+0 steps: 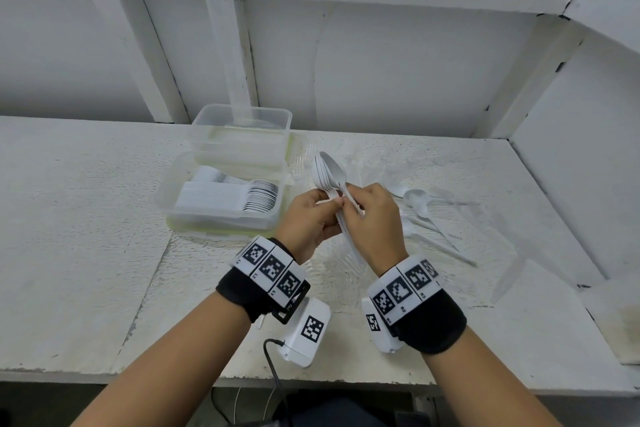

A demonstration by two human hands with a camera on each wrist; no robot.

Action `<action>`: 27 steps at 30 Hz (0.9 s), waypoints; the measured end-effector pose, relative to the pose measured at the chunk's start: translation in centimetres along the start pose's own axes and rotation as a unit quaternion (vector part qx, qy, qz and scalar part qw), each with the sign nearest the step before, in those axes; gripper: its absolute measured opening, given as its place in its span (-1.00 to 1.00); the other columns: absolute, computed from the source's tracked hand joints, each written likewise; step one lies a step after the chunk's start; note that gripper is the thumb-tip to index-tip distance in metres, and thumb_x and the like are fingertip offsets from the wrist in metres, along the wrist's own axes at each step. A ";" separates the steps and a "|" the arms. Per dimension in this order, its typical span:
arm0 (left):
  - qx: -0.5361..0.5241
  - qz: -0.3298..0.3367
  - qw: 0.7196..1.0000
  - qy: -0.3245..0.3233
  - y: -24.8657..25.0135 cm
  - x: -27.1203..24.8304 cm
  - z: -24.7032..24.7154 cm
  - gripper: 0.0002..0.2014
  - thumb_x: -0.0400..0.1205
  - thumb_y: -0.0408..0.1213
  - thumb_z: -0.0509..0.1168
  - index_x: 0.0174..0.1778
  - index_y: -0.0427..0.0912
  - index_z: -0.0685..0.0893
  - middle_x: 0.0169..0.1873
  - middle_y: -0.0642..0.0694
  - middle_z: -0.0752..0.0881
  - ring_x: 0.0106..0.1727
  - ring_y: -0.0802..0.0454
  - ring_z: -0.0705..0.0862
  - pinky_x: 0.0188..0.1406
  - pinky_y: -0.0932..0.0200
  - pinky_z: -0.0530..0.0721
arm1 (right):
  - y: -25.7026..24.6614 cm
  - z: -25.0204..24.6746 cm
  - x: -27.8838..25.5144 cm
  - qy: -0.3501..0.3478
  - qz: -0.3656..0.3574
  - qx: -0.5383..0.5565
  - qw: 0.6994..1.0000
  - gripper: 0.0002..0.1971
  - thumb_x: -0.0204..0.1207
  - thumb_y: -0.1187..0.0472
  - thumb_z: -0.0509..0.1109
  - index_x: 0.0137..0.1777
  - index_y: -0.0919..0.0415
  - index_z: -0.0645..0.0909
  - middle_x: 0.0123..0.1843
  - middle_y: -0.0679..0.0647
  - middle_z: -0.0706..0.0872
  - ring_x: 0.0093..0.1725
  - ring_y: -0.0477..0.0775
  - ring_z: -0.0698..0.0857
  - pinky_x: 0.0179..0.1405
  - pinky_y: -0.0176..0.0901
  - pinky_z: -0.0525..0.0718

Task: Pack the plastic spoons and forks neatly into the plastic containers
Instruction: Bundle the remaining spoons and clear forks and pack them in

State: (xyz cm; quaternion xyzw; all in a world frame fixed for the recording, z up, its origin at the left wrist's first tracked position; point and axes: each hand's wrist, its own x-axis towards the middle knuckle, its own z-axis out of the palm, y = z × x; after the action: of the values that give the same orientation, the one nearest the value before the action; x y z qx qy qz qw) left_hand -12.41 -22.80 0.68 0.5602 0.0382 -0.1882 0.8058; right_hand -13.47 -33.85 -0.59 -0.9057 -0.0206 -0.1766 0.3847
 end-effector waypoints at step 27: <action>-0.021 -0.018 1.000 0.007 0.4 0.0 -1.5 -0.91 0.67 -0.41 0.21 -0.12 -0.34 0.59 -0.25 -0.20 0.79 -0.23 0.01 0.80 -0.21 0.19 0.79 | 0.0 -0.9 0.4 -0.035 0.067 0.149 0.986 -0.77 0.59 0.34 0.30 0.22 0.23 0.58 -0.14 -0.01 0.69 -0.21 -0.32 0.66 -0.18 -0.62 0.54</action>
State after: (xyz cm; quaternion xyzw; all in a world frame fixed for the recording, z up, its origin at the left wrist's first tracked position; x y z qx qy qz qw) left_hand -12.09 -21.32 0.51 0.5437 0.0583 -0.1978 0.8135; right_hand -13.39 -34.53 0.07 -0.8432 0.0005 -0.1132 0.5256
